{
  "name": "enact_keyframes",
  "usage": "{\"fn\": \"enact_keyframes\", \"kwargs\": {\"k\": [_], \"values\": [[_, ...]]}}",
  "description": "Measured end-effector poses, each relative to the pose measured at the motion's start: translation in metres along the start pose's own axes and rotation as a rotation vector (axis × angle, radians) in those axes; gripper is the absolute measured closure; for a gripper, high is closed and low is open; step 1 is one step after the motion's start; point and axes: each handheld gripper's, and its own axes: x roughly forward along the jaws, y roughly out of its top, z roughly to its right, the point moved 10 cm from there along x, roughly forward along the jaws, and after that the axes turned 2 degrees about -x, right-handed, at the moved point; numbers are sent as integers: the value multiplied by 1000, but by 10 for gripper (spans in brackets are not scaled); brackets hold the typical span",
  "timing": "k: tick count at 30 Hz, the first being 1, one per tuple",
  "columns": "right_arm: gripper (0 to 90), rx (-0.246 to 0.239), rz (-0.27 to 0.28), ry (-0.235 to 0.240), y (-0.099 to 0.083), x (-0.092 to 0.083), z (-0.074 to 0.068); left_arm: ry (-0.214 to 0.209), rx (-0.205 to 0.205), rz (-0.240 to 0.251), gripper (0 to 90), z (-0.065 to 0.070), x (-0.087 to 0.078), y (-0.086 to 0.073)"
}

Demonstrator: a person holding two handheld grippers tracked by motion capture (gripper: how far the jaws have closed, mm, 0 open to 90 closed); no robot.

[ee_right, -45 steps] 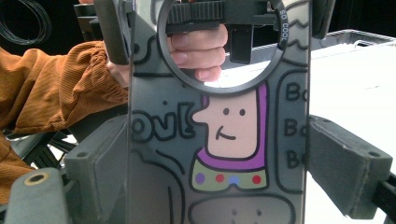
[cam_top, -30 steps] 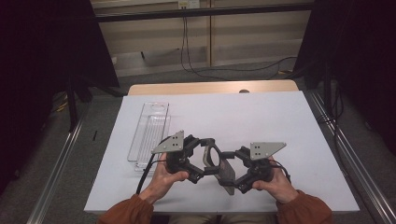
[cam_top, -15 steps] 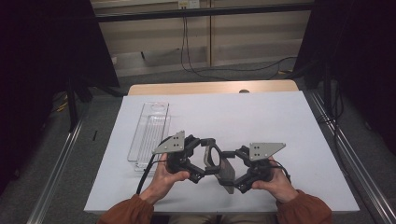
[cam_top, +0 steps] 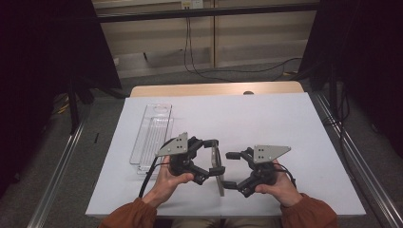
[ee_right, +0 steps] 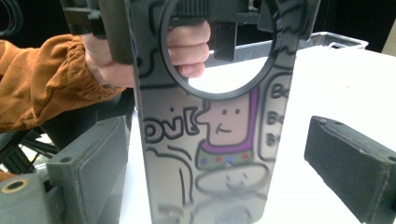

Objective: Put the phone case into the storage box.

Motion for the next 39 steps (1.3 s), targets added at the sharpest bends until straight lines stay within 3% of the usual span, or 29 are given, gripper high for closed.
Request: {"fn": "enact_keyframes", "kwargs": {"k": [6, 14, 21, 23, 25, 29, 30, 32, 34, 36, 39], "values": [[44, 9, 11, -22, 1, -3, 4, 27, 14, -6, 122, -4, -3, 1], [19, 26, 25, -115, 1, -9, 17, 66, 11, -2, 122, -10, -9, 4], [20, 36, 18, -198, -2, -13, 28, 128, 1, 2, 122, -16, -16, 4], [25, 39, 18, -218, -3, -15, 31, 144, 4, -20, 122, -20, -20, 2], [25, 48, 21, -225, -3, -16, 32, 181, 5, -14, 122, -24, -23, 2], [24, 61, 22, -265, -5, -20, 38, 204, -9, 6, 122, -27, -27, 4], [24, 67, 22, -276, -5, -21, 39, 205, -3, -12, 122, -28, -29, 3], [24, 63, 16, -303, -6, -23, 43, 244, -18, -2, 122, -31, -30, 3], [24, 71, 11, -314, -7, -25, 44, 282, -31, -15, 122, -34, -32, 2], [24, 71, 12, -323, -8, -27, 46, 275, -28, -13, 122, -35, -34, 3], [24, 76, 16, -338, -9, -29, 47, 307, -35, -11, 122, -37, -36, 4]]}}
